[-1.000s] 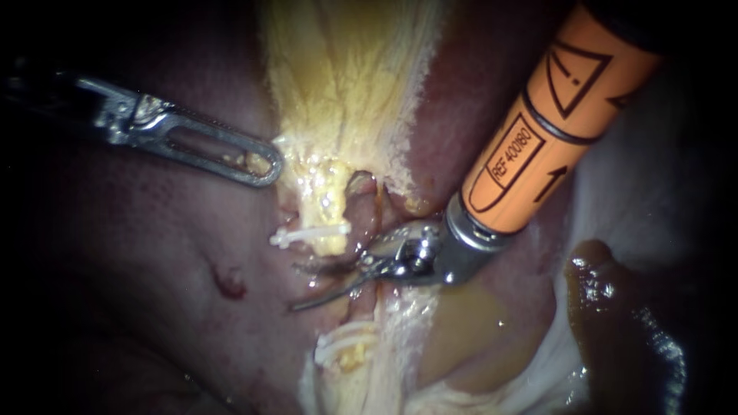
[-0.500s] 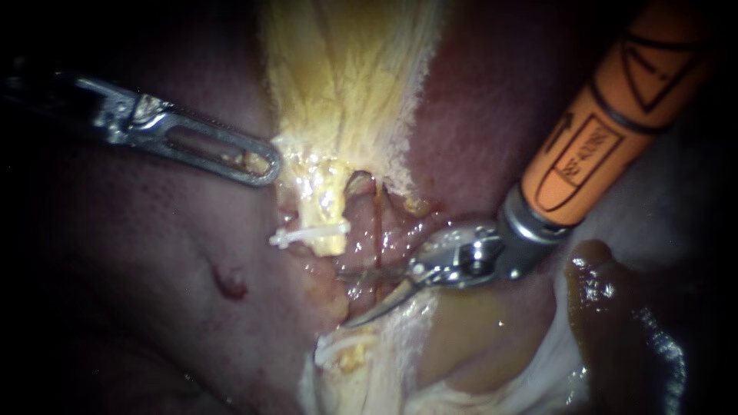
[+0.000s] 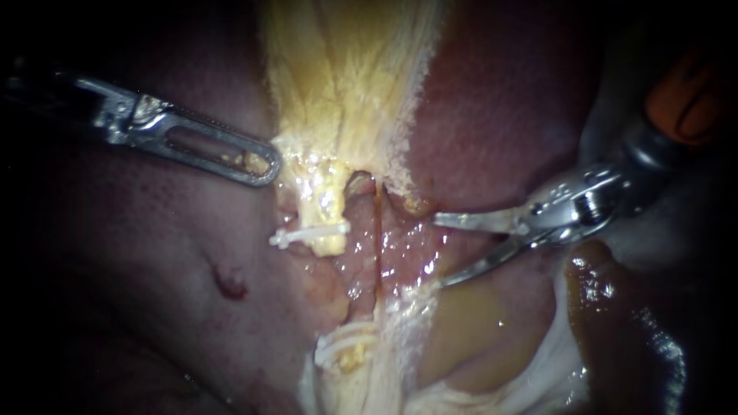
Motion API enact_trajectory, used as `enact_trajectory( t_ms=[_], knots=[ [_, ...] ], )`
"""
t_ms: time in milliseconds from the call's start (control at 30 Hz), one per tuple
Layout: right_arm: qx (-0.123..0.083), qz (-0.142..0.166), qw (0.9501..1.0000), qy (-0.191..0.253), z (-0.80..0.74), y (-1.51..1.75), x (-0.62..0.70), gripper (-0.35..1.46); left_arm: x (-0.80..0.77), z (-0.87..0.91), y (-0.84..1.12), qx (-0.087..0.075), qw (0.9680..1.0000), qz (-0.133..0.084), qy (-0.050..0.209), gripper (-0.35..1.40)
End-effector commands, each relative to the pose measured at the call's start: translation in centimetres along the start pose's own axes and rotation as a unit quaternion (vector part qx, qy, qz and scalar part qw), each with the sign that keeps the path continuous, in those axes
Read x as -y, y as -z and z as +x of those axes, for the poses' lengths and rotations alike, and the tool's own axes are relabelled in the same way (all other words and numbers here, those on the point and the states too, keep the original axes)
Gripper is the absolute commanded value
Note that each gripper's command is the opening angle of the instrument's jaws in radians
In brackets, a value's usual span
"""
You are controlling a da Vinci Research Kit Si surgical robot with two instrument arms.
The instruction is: Go back from the cut left tube
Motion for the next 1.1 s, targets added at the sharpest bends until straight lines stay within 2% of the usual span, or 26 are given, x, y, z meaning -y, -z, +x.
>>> enact_trajectory(
  t_ms=[33, 100, 200, 300, 500, 633, 700, 1100],
  knots=[
    [0.001, 0.002, 1.0, 0.0, 0.0, 0.03, -0.01, 1.45, 0.0, 0.0, 0.0, 0.0, 1.0, 0.0, 0.0, -0.35],
    [0.003, 0.002, 1.0, 0.0, 0.0, 0.06, -0.02, 1.45, 0.0, 0.0, -0.01, 0.0, 1.0, 0.0, 0.0, -0.35],
    [-0.001, 0.021, 0.9998, 0.0, 0.0, 0.08, -0.03, 1.45, -0.01, 0.02, -0.06, 0.001, 1.0, -0.002, -0.001, -0.35],
    [-0.001, 0.021, 0.9998, 0.001, -0.01, 0.08, -0.02, 1.45, -0.04, 0.05, -0.15, 0.003, 1.0, -0.004, -0.002, -0.35],
    [-0.001, 0.022, 0.9998, 0.001, -0.02, 0.09, -0.01, 1.45, -0.1, 0.11, -0.47, -0.001, 1.0, 0.001, -0.004, -0.35],
    [-0.001, 0.022, 0.9997, 0.002, -0.01, 0.1, 0.0, 1.45, -0.08, 0.16, -0.75, -0.009, 0.9999, 0.009, -0.007, -0.35],
    [-0.001, 0.022, 0.9997, 0.002, 0.0, 0.1, 0.01, 1.45, -0.06, 0.18, -0.82, -0.011, 0.9998, 0.011, -0.009, -0.35],
    [-0.003, 0.025, 0.9997, 0.001, 0.01, 0.09, 0.01, 1.45, -0.07, 0.16, -0.81, -0.013, 0.9998, 0.013, -0.01, -0.35]
  ],
)
